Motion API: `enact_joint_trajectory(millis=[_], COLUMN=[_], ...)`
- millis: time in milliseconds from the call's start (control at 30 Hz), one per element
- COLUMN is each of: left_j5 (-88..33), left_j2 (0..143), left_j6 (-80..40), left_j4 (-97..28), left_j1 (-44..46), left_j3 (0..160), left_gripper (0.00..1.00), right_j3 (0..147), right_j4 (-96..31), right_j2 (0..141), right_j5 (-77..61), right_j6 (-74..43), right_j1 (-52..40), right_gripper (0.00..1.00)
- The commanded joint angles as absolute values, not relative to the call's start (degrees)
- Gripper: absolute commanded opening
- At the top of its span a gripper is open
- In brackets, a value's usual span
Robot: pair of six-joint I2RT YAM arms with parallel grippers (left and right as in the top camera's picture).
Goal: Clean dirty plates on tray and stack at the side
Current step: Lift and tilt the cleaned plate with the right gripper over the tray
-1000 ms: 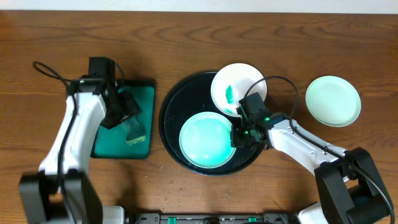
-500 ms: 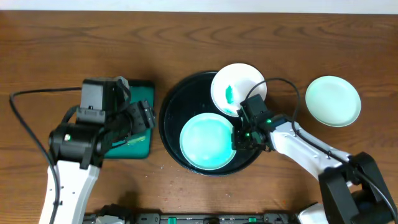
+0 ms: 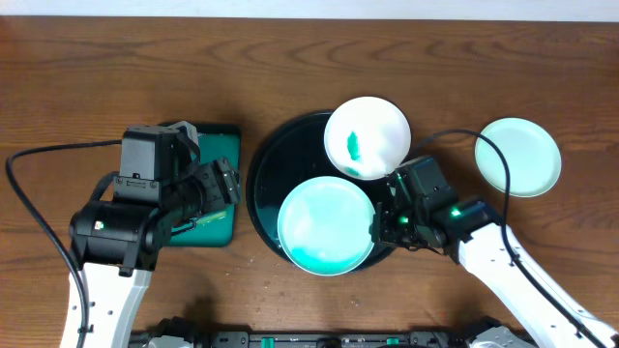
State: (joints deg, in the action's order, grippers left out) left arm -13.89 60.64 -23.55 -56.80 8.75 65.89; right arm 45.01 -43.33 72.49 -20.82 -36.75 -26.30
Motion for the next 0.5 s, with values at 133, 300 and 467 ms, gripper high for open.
enact_joint_trajectory(millis=[133, 300, 467], left_j5=[-14.6, -14.6, -14.6], left_j2=[60.6, 60.6, 60.6], left_j6=[-23.2, -23.2, -23.2], left_j4=[-57.7, -58.5, -59.2], left_j1=[9.0, 9.0, 9.0], left_j3=[65.6, 65.6, 65.6], left_gripper=[0.8, 0.8, 0.8], right_j3=[44.9, 44.9, 44.9], right_j4=[-46.3, -46.0, -42.2], right_j2=[71.3, 71.2, 71.2], right_j5=[-41.9, -54.5, -47.8], right_j6=[-42.7, -42.6, -40.6], right_j1=[-22.6, -20.2, -19.5], right_gripper=[0.01, 0.01, 0.01])
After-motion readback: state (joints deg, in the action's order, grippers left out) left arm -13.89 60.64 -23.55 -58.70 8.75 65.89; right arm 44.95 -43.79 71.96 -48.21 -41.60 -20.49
